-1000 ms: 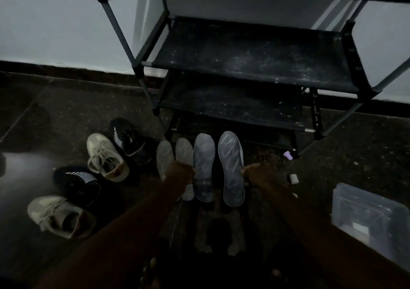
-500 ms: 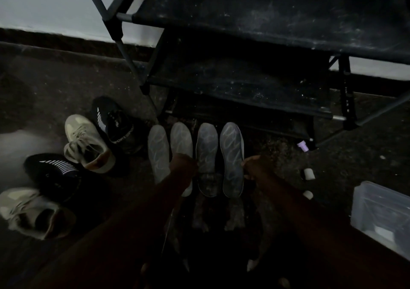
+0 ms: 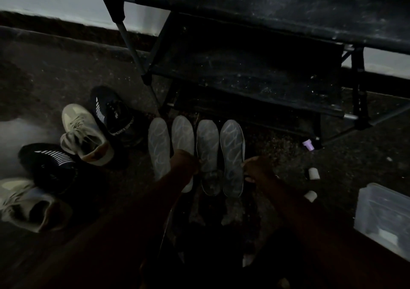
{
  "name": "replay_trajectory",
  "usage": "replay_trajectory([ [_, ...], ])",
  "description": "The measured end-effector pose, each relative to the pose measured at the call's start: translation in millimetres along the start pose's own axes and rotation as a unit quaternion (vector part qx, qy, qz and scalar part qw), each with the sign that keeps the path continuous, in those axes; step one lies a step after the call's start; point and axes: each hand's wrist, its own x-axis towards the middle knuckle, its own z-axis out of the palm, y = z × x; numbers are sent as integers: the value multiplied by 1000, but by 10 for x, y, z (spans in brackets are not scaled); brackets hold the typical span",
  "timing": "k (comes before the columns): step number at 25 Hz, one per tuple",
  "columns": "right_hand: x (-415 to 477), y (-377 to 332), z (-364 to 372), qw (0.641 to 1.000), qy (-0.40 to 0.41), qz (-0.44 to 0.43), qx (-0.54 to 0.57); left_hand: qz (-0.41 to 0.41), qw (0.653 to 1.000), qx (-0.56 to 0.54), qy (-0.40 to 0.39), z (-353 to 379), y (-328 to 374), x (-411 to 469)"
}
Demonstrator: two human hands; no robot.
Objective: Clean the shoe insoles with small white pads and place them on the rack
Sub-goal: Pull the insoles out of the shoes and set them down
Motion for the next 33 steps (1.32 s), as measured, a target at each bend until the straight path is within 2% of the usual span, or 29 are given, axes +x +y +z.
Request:
replay_trajectory([
  [3, -68, -71, -67, 993, 5, -39, -109, -5, 998, 51, 40, -108, 15, -71],
  [5, -121, -132, -96, 970, 6, -88, -226, 27, 997, 64, 38, -212, -29, -75],
  [6, -153, -181, -76, 962, 17, -116, -248, 38, 997, 54, 40, -285, -38, -80],
  [7, -201, -228, -20, 958, 21, -146, -245, 35, 997, 52, 40, -387, -50, -96],
  [10, -402, -382, 274, 962, 20, -233, -140, 22, 994, 42, 97, -733, -97, -125],
  [12, -544, -470, 575, 953, -9, -262, -153, -4, 991, 5, 131, -965, -213, -123],
  [15, -749, -603, 1022, 945, -62, -265, -184, -53, 987, 17, 148, -1171, -423, -87],
  [19, -802, -596, 1504, 934, -109, -253, -228, -60, 992, 56, 92, -1191, -555, -8],
  [22, -767, -572, 1784, 926, -96, -236, -277, -18, 996, 62, 65, -1114, -621, 42],
  [27, -684, -519, 1955, 909, -65, -208, -354, -5, 995, 44, 92, -1036, -634, 120],
  [33, -608, -475, 2107, 916, -49, -193, -347, 9, 994, 45, 100, -1050, -689, 179],
])
